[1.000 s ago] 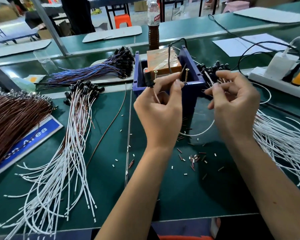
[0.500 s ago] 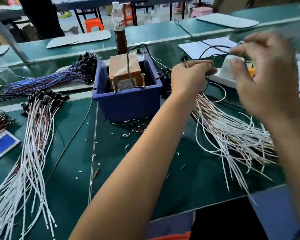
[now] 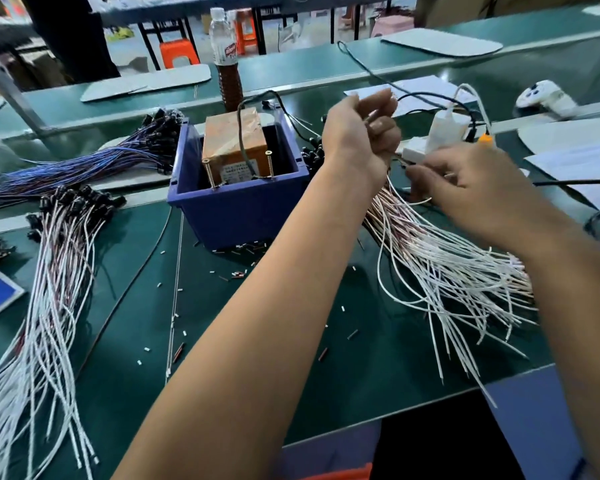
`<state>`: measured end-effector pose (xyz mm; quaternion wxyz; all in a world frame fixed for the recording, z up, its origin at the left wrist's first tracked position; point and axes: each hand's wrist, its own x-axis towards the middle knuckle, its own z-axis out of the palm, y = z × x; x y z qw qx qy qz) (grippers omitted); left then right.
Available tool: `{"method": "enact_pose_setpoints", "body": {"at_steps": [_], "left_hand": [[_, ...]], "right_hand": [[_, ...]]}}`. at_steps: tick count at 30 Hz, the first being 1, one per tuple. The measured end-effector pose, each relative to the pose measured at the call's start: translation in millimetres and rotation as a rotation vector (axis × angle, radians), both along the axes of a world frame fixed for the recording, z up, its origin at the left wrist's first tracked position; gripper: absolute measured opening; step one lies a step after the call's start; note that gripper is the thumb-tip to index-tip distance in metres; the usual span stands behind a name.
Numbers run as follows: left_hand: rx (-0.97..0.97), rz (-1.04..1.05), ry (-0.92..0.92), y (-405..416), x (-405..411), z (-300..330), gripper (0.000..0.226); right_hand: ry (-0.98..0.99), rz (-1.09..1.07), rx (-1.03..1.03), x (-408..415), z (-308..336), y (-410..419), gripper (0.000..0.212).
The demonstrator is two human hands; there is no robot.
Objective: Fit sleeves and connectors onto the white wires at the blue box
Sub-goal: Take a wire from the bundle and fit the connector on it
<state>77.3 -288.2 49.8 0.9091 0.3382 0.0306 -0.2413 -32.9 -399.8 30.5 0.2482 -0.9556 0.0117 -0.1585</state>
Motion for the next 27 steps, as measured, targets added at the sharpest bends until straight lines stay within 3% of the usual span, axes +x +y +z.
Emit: {"method": "enact_pose_setpoints", "body": {"at_steps": [5,8,11,13,16,19,23,27], "left_hand": [[-0.154,0.028,0.031,4.1,8.8,15.7,0.053],[-0.093,0.054,0.024,6.2,11.2,16.8,0.058],[0.202,0.067,-0.033,5.8,14.5,9.5,0.060],[0.528,0.071,-0.110,3.5,18.1,1.0,0.058],[0.882,0.081,-0.247,-1.9,26.7,-15.6,0.057],[0.924,0.074,-0.255,-3.3,32.5,-33.5,0.046],[0.840,0.052,-0.219,1.8,28.3,-47.1,0.020],[1.073,0.091,-0.347,1.4,30.3,-67.8,0.029]], "right_hand": [[-0.115,-0.036,0.027,-21.0,28.9,-12.2,0.028],[-0.208,-0.111,-0.020,-37.9,55.0,-12.7,0.030],[-0.176,-0.074,0.038,-47.1,63.3,-8.5,0.027],[-0.041,-0.150,-0.100,-41.3,53.3,-6.5,0.032],[0.361,-0.175,-0.247,-29.9,25.0,-0.2,0.033],[0.503,-0.195,-0.267,-21.1,-1.4,7.2,0.025],[0.374,-0.292,-0.311,-13.8,-24.2,4.5,0.021],[0.341,-0.299,-0.285,-8.7,-35.6,6.2,0.020]]}}
